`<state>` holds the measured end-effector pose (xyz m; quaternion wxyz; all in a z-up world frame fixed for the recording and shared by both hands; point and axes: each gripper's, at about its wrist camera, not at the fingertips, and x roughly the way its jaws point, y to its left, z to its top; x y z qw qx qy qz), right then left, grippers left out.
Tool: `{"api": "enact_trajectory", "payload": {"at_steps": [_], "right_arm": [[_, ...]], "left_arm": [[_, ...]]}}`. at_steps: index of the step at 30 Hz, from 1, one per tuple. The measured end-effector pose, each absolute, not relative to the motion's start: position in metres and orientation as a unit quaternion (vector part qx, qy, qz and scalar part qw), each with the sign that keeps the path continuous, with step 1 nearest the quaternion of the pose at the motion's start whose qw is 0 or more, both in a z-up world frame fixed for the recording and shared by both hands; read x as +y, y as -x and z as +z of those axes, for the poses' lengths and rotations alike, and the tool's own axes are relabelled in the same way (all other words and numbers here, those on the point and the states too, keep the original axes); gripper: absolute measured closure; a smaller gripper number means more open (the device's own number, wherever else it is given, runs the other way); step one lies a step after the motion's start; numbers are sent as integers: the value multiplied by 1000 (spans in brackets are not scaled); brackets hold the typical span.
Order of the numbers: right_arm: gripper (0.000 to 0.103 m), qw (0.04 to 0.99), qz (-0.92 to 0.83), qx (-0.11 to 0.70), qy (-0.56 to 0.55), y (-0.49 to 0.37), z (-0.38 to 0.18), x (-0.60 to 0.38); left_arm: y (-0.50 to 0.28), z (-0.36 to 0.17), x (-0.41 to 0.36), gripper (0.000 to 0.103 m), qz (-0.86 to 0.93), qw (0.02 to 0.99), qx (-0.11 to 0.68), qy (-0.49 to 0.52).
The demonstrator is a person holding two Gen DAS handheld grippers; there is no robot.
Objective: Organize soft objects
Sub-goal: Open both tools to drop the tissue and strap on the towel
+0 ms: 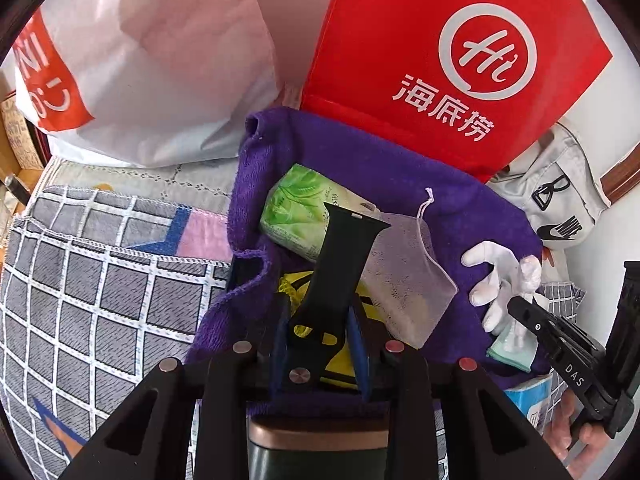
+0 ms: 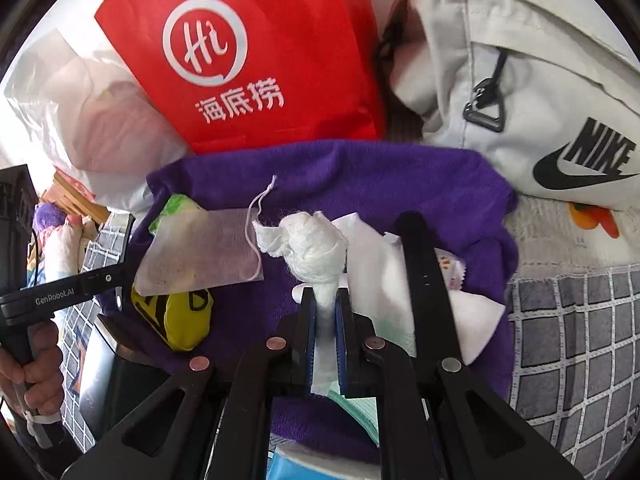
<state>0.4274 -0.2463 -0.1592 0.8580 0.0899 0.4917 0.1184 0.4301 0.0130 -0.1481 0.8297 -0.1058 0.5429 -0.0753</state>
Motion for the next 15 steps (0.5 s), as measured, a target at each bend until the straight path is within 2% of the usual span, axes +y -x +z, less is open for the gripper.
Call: {"api": "enact_trajectory", "payload": {"at_steps": [4, 6, 8, 10, 15], "right_arm": [[92, 859, 117, 490, -85, -429, -160, -246], [85, 862, 121, 485, -85, -428, -159, -247], [65, 863, 125, 483, -85, -426, -158, -247], [58, 869, 125, 472, -88, -422, -154, -249], [55, 880, 110, 456, -72, -408, -137, -247]], "left_arm": [[-434, -152, 13, 74, -74, 825, 549, 108], [-436, -153, 12, 63, -78, 824, 550, 112], [-434, -150, 12, 53, -77, 828, 544, 112], [-431, -143, 12, 51, -77, 834, 536, 106], [-417, -126, 21, 51, -80, 842, 523, 106]]}}
